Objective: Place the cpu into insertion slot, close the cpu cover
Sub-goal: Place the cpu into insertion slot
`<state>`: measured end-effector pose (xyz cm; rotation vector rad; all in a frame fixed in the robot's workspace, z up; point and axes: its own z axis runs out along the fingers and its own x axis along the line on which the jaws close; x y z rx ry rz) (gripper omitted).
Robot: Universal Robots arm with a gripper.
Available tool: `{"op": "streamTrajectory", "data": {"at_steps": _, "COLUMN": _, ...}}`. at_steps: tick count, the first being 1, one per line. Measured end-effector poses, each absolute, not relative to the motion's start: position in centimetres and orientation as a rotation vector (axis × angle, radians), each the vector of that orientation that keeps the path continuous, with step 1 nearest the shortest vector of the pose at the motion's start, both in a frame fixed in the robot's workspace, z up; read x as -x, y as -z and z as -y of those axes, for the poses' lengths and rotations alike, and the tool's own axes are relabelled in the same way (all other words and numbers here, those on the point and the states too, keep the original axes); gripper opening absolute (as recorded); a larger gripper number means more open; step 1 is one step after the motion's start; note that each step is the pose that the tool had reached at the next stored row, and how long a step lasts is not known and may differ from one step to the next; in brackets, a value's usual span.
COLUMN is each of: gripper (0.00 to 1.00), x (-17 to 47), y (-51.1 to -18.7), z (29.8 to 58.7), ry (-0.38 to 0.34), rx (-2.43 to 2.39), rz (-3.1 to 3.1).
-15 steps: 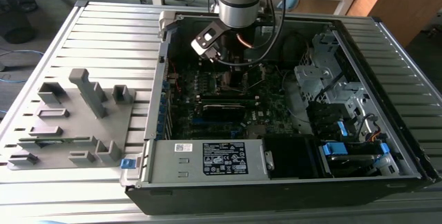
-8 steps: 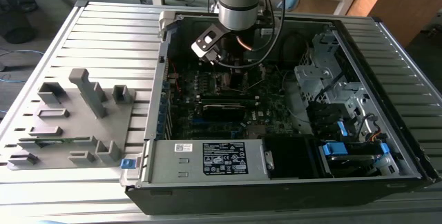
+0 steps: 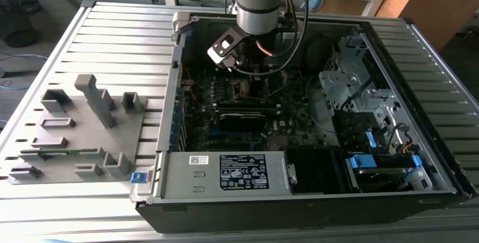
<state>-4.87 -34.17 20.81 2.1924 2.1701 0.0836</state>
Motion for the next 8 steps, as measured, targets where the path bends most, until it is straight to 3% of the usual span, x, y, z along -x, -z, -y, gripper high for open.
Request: {"op": "streamTrajectory", "data": {"at_steps": 8, "gripper": 0.54, "x": 4.87, "y": -20.64, "z": 33.84, "ry": -0.086, "rx": -2.193, "rz": -2.171}}
